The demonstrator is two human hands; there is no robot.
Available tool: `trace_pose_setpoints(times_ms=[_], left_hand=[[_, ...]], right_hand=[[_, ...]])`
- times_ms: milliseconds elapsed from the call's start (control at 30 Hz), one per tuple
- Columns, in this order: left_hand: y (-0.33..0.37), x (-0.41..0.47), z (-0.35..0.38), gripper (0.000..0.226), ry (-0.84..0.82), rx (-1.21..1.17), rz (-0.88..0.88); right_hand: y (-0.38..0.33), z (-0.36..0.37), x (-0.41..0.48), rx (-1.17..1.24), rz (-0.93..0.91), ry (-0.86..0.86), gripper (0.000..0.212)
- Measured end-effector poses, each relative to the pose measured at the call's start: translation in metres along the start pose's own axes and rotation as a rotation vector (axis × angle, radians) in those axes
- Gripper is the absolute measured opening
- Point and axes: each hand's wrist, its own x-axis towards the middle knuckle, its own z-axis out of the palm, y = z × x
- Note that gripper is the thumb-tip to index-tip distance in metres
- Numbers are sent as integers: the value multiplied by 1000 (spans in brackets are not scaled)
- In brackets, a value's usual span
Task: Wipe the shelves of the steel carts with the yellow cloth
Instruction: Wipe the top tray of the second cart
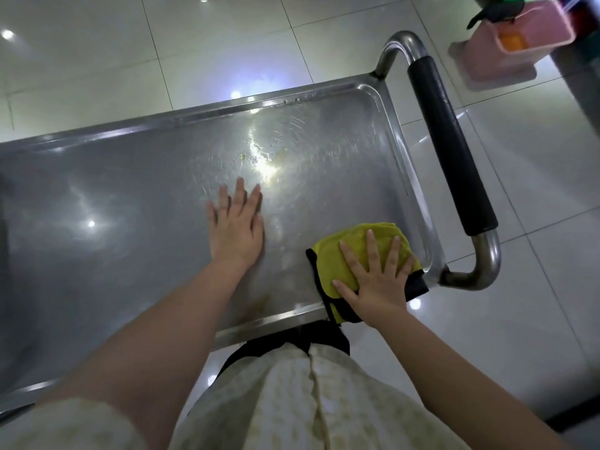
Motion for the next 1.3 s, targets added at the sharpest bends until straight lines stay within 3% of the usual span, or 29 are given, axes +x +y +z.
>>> trace_pose_setpoints(times_ms=[167,433,867,1100,1300], left_hand=[[-37,30,-9,57,-26,145,-63],[-41,30,1,60,-24,133,-43],[-40,53,2,59,40,111,-25],[-44,62,5,57,38,87,-44],[-44,65,2,57,19,70,-37]], right_hand=[[-2,2,-3,6,-14,12,75],[-50,1,18,42,-47,44,72],[-159,-94,270,115,37,98,74],[-151,-88,242,105,1,60,72],[-121,-42,117,137,-8,41,70]])
